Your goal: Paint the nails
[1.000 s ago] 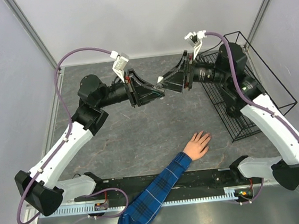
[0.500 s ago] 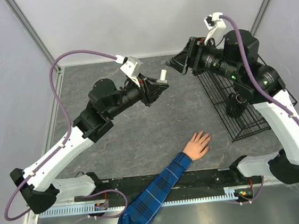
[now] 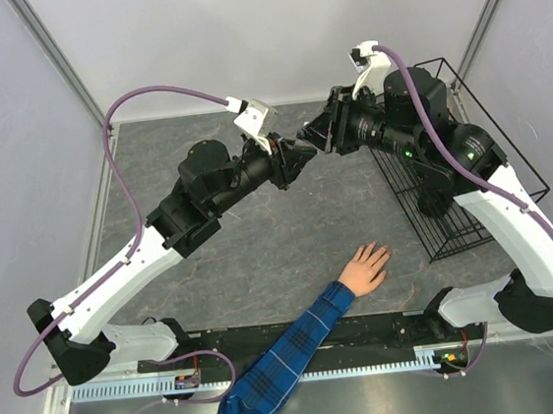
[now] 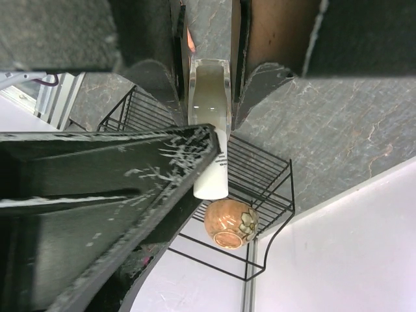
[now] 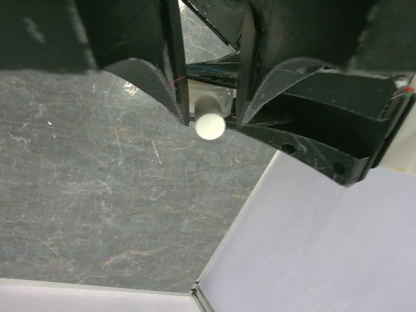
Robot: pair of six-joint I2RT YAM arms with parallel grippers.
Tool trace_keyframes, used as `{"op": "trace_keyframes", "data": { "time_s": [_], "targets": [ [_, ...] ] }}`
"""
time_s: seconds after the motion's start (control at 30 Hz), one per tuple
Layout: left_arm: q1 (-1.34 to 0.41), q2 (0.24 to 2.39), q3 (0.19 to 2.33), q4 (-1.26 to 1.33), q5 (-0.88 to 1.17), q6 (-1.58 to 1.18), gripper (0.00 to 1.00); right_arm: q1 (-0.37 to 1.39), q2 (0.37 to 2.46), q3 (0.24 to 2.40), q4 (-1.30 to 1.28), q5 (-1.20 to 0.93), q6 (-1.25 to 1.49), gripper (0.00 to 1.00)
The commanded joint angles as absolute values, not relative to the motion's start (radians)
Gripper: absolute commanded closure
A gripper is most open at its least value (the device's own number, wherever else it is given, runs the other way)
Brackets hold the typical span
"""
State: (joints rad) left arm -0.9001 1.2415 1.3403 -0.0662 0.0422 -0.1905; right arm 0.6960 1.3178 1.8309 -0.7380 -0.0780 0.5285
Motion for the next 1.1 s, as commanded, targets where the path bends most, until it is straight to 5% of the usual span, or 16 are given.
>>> {"op": "trace_keyframes", "data": {
  "time_s": [0.0, 0.13, 0.2, 0.3, 0.33, 0.37, 0.47, 0.6, 0.8, 0.87, 0.93, 1.07],
  "targets": [
    [-0.905, 1.233, 1.407, -0.046, 0.05, -0.153, 0.98, 0.699, 1.327, 1.827, -0.738, -0.052, 0.515, 0.63],
    [-0.907, 1.235, 1.427, -0.09, 0.135, -0.158, 0.98, 0.699, 1.335, 1.815, -0.72, -0.067, 0.508, 0.82],
    [-0.894, 1.223, 1.43, -0.103, 0.191, -0.185, 0.98, 0.699, 1.33, 1.803, -0.71, -0.075, 0.488, 1.0],
    [-0.787, 1.206, 1.414, -0.068, 0.507, -0.329, 0.98, 0.68, 1.289, 1.723, -0.597, -0.353, 0.367, 1.0],
    [-0.737, 1.206, 1.402, 0.059, 0.752, -0.406, 0.98, 0.666, 1.264, 1.67, -0.452, -0.461, 0.359, 1.0],
    [-0.645, 1.209, 1.36, 0.154, 0.87, -0.498, 0.98, 0.658, 1.208, 1.554, -0.354, -0.717, 0.376, 1.0],
    [-0.557, 1.233, 1.299, 0.509, 1.122, -0.879, 0.98, 0.644, 1.186, 1.462, -0.057, -0.955, 0.549, 1.0],
    [-0.546, 1.227, 1.293, 0.456, 1.151, -0.842, 0.98, 0.637, 1.192, 1.442, -0.028, -0.994, 0.569, 1.0],
    [-0.551, 1.155, 1.313, 0.076, 0.865, -0.522, 0.98, 0.614, 1.186, 1.465, -0.112, -0.817, 0.523, 1.0],
    [-0.566, 1.146, 1.35, -0.082, 0.746, -0.41, 0.98, 0.612, 1.195, 1.521, -0.242, -0.714, 0.48, 0.86],
    [-0.61, 1.138, 1.368, -0.147, 0.564, -0.347, 0.98, 0.612, 1.212, 1.567, -0.357, -0.59, 0.476, 0.58],
    [-0.687, 1.137, 1.378, -0.186, 0.376, -0.249, 0.98, 0.615, 1.253, 1.684, -0.471, -0.415, 0.523, 0.34]
  ]
}}
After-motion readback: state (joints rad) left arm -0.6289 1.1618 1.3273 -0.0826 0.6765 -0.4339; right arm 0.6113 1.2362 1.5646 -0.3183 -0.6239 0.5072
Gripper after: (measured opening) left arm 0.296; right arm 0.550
